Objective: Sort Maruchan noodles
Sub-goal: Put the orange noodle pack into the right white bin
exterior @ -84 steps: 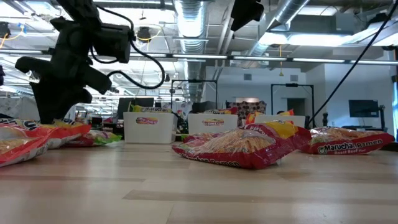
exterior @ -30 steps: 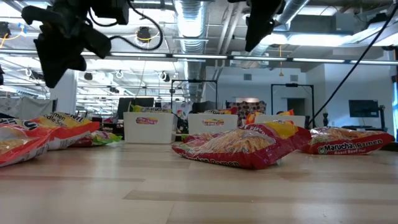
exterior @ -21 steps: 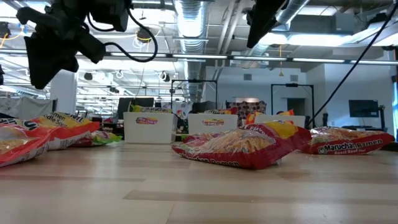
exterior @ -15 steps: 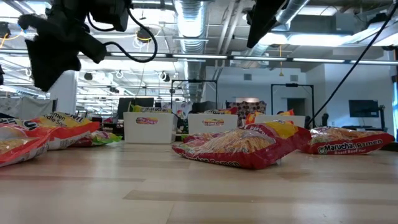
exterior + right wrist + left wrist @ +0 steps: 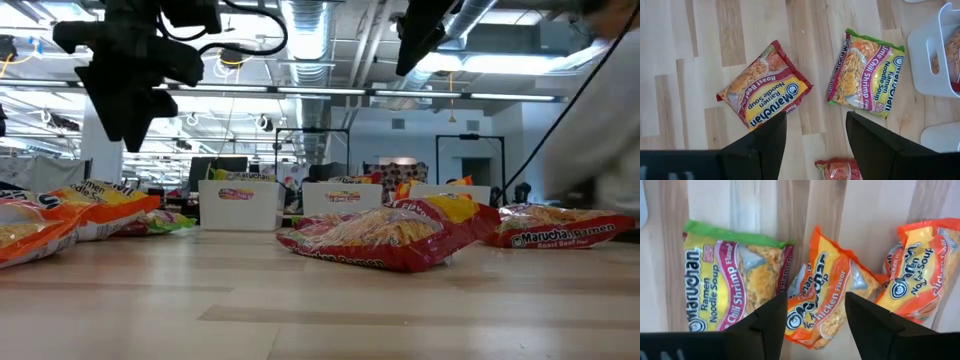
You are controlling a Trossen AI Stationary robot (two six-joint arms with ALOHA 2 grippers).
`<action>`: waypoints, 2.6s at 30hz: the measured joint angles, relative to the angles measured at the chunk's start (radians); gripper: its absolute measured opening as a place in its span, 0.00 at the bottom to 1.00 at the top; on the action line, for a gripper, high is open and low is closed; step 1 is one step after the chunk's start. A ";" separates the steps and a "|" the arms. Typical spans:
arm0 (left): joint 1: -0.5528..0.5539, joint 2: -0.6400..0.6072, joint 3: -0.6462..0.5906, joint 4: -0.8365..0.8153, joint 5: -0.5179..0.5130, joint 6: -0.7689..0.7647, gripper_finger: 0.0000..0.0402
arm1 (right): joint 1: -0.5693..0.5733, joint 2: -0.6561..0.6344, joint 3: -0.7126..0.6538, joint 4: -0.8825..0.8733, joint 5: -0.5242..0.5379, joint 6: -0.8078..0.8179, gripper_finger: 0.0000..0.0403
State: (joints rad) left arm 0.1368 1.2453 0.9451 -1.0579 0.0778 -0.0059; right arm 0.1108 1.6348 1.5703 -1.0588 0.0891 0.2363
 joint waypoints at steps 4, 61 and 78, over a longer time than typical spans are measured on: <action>0.000 0.000 0.000 0.035 0.007 0.020 0.46 | 0.000 0.000 0.000 0.000 0.000 0.002 0.57; 0.003 0.387 0.086 0.005 0.176 0.223 0.00 | -0.020 0.000 0.085 0.000 0.101 -0.103 0.52; 0.000 0.287 0.179 0.022 0.176 0.222 0.00 | -0.074 -0.001 0.327 -0.309 0.177 -0.131 0.43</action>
State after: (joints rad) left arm 0.1368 1.5322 1.1240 -1.0355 0.2541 0.2161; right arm 0.0370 1.6333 1.8977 -1.3678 0.2661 0.1055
